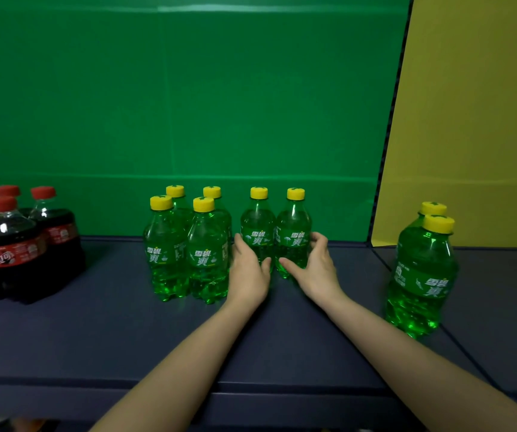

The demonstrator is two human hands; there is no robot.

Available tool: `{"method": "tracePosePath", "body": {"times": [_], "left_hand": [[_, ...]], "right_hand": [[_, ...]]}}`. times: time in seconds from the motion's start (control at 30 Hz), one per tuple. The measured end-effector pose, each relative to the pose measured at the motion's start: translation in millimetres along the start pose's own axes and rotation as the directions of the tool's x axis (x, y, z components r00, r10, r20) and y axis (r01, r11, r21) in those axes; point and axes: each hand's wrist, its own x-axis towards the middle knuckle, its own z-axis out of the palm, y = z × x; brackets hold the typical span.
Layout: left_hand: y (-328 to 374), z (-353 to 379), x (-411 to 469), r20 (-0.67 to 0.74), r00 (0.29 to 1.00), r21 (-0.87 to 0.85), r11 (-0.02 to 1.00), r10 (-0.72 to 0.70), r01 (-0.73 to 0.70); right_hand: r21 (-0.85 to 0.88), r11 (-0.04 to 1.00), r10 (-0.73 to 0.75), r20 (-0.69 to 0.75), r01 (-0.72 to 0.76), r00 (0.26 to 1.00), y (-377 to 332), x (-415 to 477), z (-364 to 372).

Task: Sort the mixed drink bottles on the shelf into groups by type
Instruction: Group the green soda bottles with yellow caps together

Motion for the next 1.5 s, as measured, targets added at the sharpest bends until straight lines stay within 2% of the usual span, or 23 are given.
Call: {"method": "tracePosePath", "body": {"times": [0.23,0.33,0.43,0.53,0.67,0.73,0.83,0.9,1.03,1.1,1.2,1.3,1.4,1.5], "left_hand": [[6.3,-5.7,-10.7,0.093,0.996,-0.058,0.998,0.010,-0.005],[11.4,-11.2,-25.3,0.128,0.989,-0.094,0.994,0.071,-0.060],[19.0,-14.9,-44.2,0.117,0.968,-0.128,0.970,0.221,-0.206],[29.4,-10.6,-55.3,0.138,0.922,-0.152,0.928,0.361,-0.341],[48.1,9.6,-53.5,0.256,0.868,-0.209,0.901,0.426,-0.381],[58.6,22.4,-49.9,0.297,0.836,-0.238,0.883,0.462,-0.404],[75.3,40.5,-41.5,0.323,0.789,-0.251,0.851,0.523,-0.462],[85.2,50.0,-35.9,0.350,0.771,-0.244,0.846,0.532,-0.473],[97.3,63.7,-28.6,0.435,0.742,-0.277,0.860,0.510,-0.428],[100.3,68.6,-25.4,0.470,0.736,-0.320,0.872,0.486,-0.371],[103.4,75.2,-19.3,0.538,0.734,-0.449,0.878,0.414,-0.166],[105.8,82.1,-13.8,0.624,0.674,-0.556,0.831,0.395,0.027],[109.8,90.3,-13.4,0.640,0.660,-0.570,0.819,0.393,0.066],[118.2,106.4,-15.9,0.592,0.726,-0.525,0.851,0.349,0.020]], "right_hand": [[0.058,0.995,0.069,0.199,-0.082,0.978,-11.7,-9.0,-29.4],[0.062,0.998,-0.010,0.256,-0.006,0.967,-22.8,-37.0,-62.4],[0.052,0.993,-0.120,0.260,0.110,0.958,-27.6,-73.9,-99.1],[0.088,0.986,-0.157,0.194,0.142,0.968,-25.4,-104.6,-131.6],[0.106,0.982,-0.159,0.009,0.157,0.987,-6.0,-125.0,-158.6],[0.133,0.983,-0.114,-0.119,0.130,0.986,9.4,-126.7,-162.8],[0.051,0.997,-0.041,-0.296,0.059,0.954,29.9,-121.1,-162.8],[0.028,1.000,0.011,-0.320,-0.002,0.947,39.1,-114.9,-160.6],[0.133,0.986,0.121,-0.155,-0.100,0.981,44.9,-102.5,-151.6],[0.105,0.988,0.129,-0.133,-0.115,0.983,46.7,-97.5,-147.9],[0.027,0.994,0.106,-0.184,-0.103,0.977,47.4,-93.5,-149.5],[-0.006,0.996,0.083,-0.262,-0.088,0.961,45.7,-98.2,-161.6],[0.049,0.996,0.092,-0.350,-0.079,0.932,40.0,-106.9,-186.8],[0.032,0.995,0.095,-0.408,-0.090,0.908,40.6,-115.9,-218.4]]}}
